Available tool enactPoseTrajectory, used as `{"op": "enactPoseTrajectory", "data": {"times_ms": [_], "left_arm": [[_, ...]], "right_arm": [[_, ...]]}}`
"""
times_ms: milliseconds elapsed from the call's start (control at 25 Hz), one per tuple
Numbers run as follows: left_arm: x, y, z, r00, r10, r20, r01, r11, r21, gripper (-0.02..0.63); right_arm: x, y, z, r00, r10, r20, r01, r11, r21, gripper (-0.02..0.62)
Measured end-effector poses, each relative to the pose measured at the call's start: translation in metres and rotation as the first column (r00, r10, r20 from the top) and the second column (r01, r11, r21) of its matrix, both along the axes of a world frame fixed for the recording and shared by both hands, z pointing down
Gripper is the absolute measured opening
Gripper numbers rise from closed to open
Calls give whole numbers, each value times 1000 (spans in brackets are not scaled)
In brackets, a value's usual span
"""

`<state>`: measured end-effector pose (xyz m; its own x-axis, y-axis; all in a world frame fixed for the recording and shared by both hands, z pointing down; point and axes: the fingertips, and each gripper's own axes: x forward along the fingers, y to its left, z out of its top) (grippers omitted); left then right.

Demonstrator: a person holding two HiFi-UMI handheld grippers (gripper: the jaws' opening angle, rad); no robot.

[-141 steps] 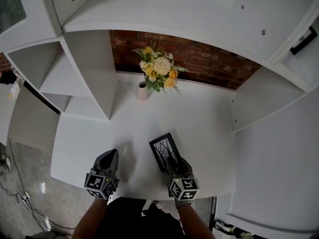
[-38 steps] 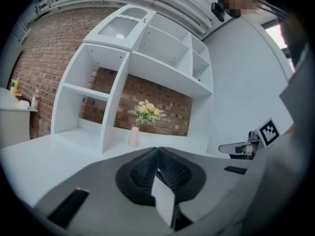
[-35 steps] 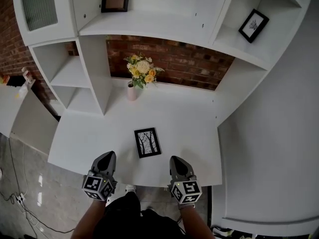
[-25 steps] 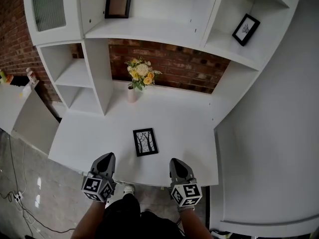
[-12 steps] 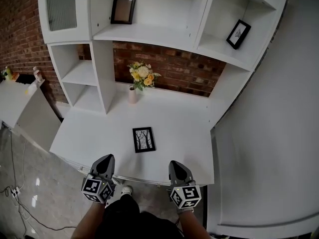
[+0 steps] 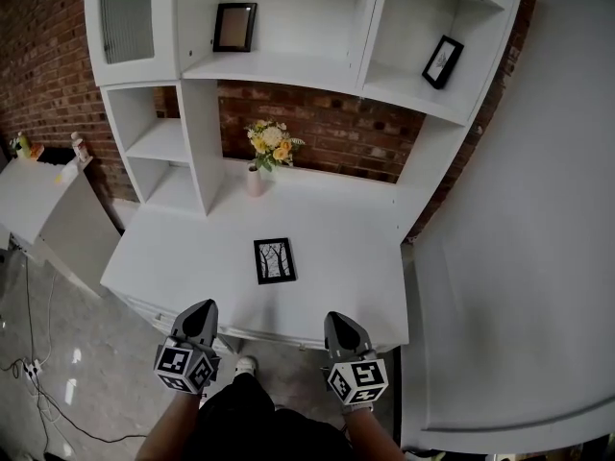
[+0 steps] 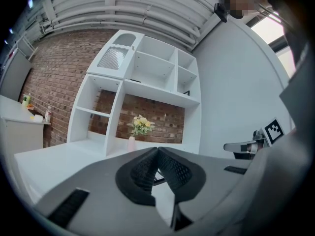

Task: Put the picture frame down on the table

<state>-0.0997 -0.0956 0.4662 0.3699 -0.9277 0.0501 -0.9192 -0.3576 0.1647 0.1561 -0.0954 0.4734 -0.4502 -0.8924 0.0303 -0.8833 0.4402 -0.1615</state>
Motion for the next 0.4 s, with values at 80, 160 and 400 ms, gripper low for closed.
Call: {"op": "enactPoseTrajectory", "data": {"times_ms": [80,160,400], "left_arm": [[2,6,-2,1000,2,4,-2,1000,5,3],[4,14,-3,1000,5,11,-5,1000,2,3],[5,29,-5,999,9,35,-8,1000,-4,3]], "right_arm": [[1,7,2,1000,-7,0,7,1000,-1,3],[1,17,4,1000,-18,-2,18,1000,-7,3],[0,28,2,999,-36,10,36,999,-7,3]]}}
